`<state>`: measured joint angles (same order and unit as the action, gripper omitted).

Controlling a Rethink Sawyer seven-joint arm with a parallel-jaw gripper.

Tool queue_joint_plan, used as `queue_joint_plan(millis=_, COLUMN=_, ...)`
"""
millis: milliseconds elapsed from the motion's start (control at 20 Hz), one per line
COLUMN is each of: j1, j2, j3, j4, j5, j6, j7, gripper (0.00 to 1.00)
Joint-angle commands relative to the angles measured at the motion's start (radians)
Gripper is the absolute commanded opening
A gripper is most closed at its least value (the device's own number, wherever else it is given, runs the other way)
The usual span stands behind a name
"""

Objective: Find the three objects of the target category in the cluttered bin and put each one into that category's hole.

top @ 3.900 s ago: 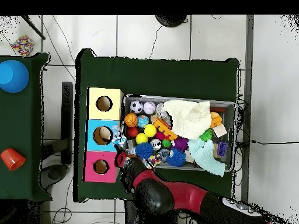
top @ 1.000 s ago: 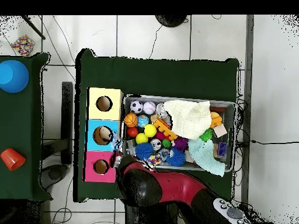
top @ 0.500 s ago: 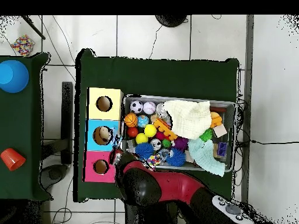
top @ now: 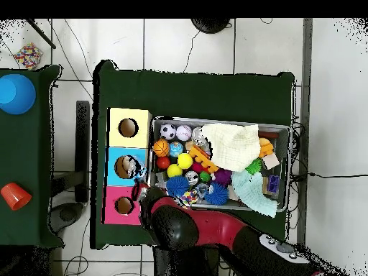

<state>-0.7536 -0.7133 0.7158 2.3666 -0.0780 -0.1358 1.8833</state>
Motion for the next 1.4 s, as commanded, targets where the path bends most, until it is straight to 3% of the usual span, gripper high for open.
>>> queue_joint_plan(millis=50, j1=-0.010, j2=0.085, j3=0.061, j4=-0.105, j5=0.004, j6=-0.112, j7=0.220, gripper=0.00)
queue_joint_plan(millis=800, j1=-0.021, j2=0.161, j3=0.089, j4=-0.111, j5=0.002, j6=-0.179, j7=0.223, gripper=0.00)
queue_joint_plan(millis=1400, j1=-0.012, j2=0.130, j3=0.068, j4=-0.110, j5=0.015, j6=-0.149, j7=0.202, gripper=0.00)
